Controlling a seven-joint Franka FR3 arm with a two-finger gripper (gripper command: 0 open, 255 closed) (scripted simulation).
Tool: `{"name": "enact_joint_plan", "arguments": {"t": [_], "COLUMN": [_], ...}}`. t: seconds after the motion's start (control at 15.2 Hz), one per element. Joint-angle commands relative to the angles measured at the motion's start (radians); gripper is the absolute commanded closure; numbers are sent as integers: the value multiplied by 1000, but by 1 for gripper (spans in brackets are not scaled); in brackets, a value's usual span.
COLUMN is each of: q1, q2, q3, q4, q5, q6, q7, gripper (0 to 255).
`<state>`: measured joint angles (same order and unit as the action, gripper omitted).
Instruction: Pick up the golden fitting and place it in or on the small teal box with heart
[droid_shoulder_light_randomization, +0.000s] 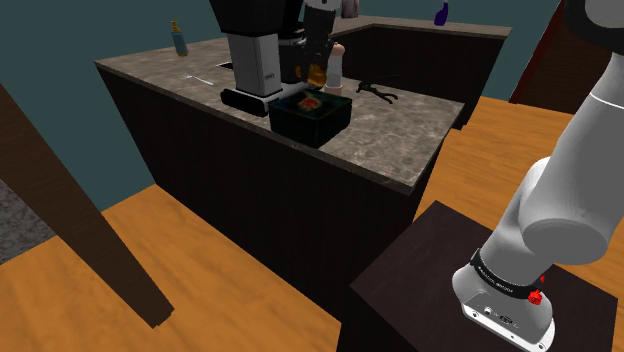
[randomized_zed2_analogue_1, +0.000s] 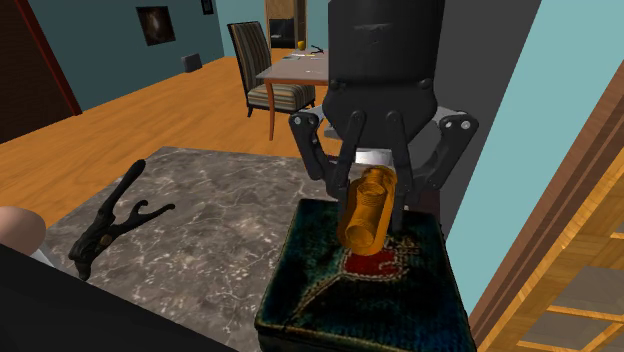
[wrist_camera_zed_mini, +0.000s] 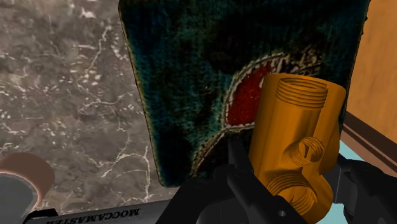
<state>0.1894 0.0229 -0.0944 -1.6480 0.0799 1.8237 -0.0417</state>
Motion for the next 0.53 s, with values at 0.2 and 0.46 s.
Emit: {"name": "enact_joint_plan", "arguments": {"t": [0.2, 0.46], "q1": [2, 2], "q2": [-6, -7], "q3": [2, 2], "q4": [-73, -124], "q5": [0, 2], "q6": [68, 118], "q7": [-2, -5], "gripper": [255, 255]}}
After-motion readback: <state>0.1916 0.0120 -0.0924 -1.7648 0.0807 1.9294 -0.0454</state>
